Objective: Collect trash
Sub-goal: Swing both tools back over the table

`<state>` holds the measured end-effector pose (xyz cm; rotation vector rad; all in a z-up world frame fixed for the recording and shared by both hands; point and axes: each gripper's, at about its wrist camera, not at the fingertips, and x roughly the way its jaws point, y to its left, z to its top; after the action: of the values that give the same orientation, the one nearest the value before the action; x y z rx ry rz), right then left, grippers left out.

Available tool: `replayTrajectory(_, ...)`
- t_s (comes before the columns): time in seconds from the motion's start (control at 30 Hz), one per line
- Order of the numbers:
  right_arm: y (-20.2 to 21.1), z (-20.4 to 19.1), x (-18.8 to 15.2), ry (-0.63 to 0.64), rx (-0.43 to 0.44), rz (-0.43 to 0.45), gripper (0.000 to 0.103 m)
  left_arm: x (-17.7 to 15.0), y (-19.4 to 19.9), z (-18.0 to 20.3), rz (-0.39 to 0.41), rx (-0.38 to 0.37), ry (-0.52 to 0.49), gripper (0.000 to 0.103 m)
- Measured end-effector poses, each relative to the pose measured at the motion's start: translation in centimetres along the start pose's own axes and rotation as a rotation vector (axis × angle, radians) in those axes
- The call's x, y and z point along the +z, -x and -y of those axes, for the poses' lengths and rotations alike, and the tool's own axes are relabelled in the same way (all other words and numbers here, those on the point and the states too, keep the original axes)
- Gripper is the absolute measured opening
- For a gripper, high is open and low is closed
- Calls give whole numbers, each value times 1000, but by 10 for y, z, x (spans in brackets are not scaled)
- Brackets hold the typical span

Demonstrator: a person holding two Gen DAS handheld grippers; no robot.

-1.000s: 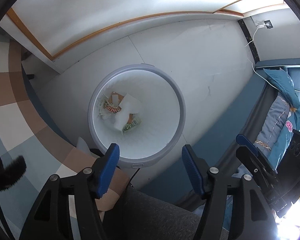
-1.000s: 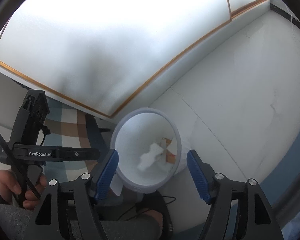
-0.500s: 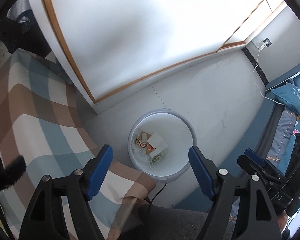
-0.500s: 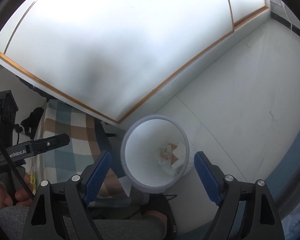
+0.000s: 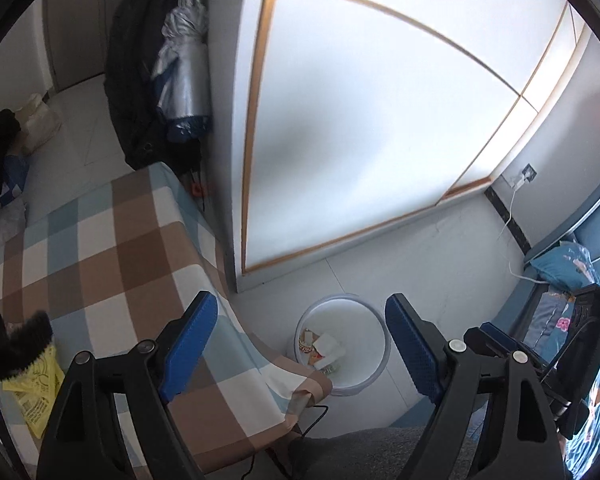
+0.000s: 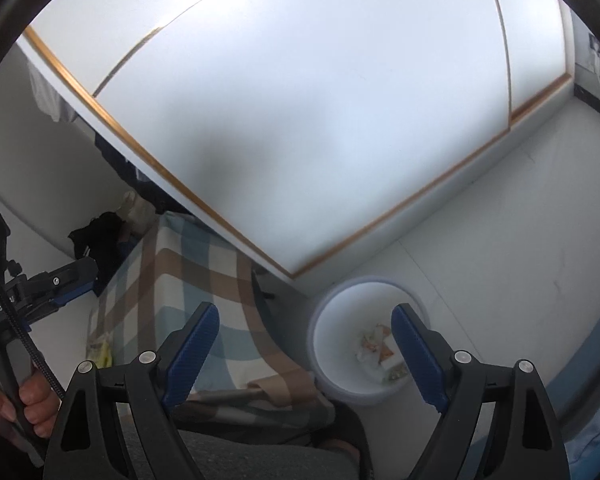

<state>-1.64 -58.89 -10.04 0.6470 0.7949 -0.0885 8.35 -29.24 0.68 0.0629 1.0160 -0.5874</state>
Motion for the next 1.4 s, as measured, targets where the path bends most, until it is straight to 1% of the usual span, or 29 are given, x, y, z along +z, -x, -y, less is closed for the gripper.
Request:
replayTrajectory(0.07,9,-21,2,31,12,28,88,-1,17,-12,54,26,15,85)
replayTrajectory(0.13,15,-39,1,58,16,50,88,-2,34,-28,103,44,38,89)
replayTrajectory(0.27,27,-80,-1,106,51,84,89,-4,65,-63,166,55,101,89)
replayTrajectory(0.37,34,-111,-3,149,83,118,89,-9,87,-90,216,94,131,90)
replayTrajectory(0.4,36,-125,-4,170,102,129,91,-10,94,-96,228,102,143,90)
replayTrajectory(0.47,37,-147,-7,200,131,134,92,-14,106,-115,248,108,177,90)
replayTrajectory(0.5,37,-161,-9,221,147,134,93,-16,111,-117,256,115,188,90)
replayTrajectory(0.6,35,-196,-18,286,183,128,95,-23,126,-142,288,147,226,90)
replayTrajectory(0.67,30,-219,-24,322,201,122,96,-30,133,-155,309,171,252,92)
replayTrajectory(0.7,27,-231,-28,338,213,114,96,-34,138,-163,320,184,268,95)
replayTrajectory(0.8,17,-258,-39,369,247,92,97,-44,148,-187,349,218,311,96)
replayTrajectory(0.9,3,-286,-54,402,277,56,98,-52,151,-209,346,240,340,97)
replayTrajectory(1.07,-27,-324,-76,467,296,-7,98,-69,148,-248,318,275,385,97)
replayTrajectory(1.2,-51,-345,-87,491,295,-51,98,-84,141,-281,300,296,446,97)
replayTrajectory(1.27,-62,-352,-90,493,295,-80,98,-92,137,-295,289,294,478,97)
replayTrajectory(1.3,-69,-357,-91,493,290,-98,98,-95,136,-300,285,296,485,97)
replayTrajectory(1.37,-85,-364,-93,481,291,-128,98,-99,133,-309,269,323,488,97)
replayTrajectory(1.4,-92,-366,-94,474,296,-140,98,-100,133,-315,257,319,495,97)
